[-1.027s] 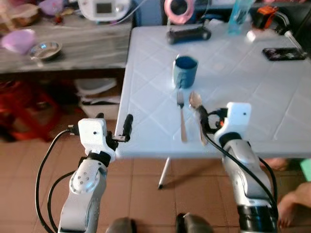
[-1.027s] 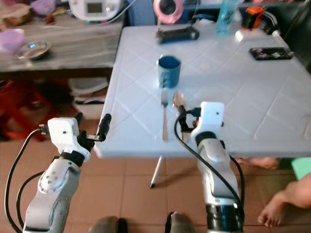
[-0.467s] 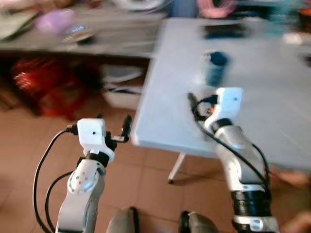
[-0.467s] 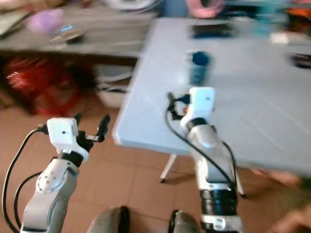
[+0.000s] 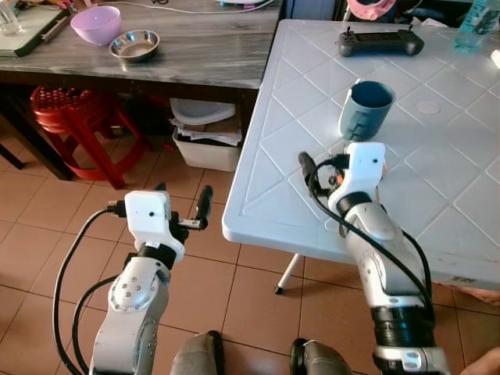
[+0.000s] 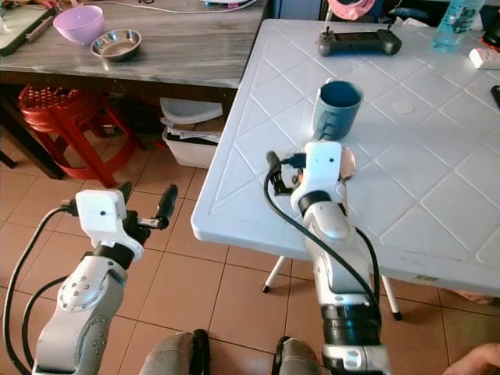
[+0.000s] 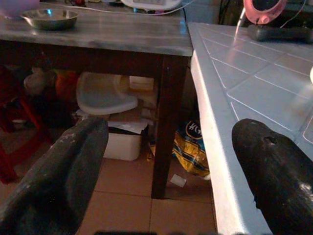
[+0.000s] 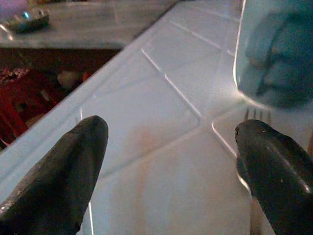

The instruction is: Setting the table

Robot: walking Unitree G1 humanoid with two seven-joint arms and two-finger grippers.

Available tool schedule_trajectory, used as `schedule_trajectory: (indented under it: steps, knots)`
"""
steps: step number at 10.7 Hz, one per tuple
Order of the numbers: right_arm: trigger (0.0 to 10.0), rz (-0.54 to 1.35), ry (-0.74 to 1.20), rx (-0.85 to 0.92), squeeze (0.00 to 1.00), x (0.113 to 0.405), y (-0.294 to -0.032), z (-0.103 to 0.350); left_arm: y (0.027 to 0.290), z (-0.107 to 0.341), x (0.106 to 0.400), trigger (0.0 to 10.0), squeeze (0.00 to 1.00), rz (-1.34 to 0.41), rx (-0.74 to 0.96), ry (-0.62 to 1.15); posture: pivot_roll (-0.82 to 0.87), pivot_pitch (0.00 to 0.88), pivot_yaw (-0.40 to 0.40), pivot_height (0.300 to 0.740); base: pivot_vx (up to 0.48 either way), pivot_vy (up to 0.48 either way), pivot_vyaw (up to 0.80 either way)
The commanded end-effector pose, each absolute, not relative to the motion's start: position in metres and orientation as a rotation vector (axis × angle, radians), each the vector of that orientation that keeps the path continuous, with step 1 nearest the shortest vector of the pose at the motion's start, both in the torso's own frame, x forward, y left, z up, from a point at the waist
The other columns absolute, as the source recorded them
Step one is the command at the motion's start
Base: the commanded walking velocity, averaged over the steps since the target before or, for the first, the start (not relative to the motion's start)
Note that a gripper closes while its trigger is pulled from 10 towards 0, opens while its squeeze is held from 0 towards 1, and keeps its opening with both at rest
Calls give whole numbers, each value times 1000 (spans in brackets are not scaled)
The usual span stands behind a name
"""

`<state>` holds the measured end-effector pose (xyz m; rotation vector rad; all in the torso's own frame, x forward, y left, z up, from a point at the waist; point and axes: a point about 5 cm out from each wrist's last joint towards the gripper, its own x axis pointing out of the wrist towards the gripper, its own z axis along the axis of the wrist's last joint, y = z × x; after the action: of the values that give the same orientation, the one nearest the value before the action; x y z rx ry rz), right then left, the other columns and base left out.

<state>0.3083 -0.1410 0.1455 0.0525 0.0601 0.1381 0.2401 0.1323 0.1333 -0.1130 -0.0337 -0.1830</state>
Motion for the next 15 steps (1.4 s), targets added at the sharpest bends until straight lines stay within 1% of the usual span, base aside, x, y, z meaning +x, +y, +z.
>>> schedule_trajectory:
  steps: [1, 5, 7, 8, 9, 10, 12, 15]
  knots:
    - [10000, 119, 59, 60, 0, 304, -145, 147, 133, 133, 237, 10000, 0, -188, -111, -25, 39, 154, 66, 740, 0, 0, 0]
    - [10000, 74, 120, 57, 0, 295, -146, 136, 131, 133, 238, 10000, 0, -208, -115, -23, 33, 157, 71, 740, 0, 0, 0]
    - [10000, 25, 157, 84, 0, 299, -150, 132, 131, 133, 238, 10000, 0, -212, -117, -21, 36, 159, 71, 740, 0, 0, 0]
    - [8902, 20, 164, 95, 0, 304, -149, 133, 131, 133, 237, 10000, 0, -214, -117, -20, 38, 162, 72, 740, 0, 0, 0]
    - [2863, 26, 172, 115, 0, 309, -146, 134, 130, 133, 238, 10000, 0, -216, -117, -19, 40, 165, 71, 740, 0, 0, 0]
    - [0, 28, 188, 120, 0, 312, -143, 134, 130, 134, 238, 10000, 0, -218, -117, -19, 41, 167, 71, 740, 0, 0, 0]
    - [0, 15, 268, 124, 0, 310, -140, 123, 129, 133, 237, 10000, 0, -222, -118, -17, 41, 169, 70, 740, 0, 0, 0]
    - [0, -25, 360, 114, 0, 300, -146, 108, 129, 133, 237, 10000, 0, -226, -118, -14, 39, 167, 66, 740, 0, 0, 0]
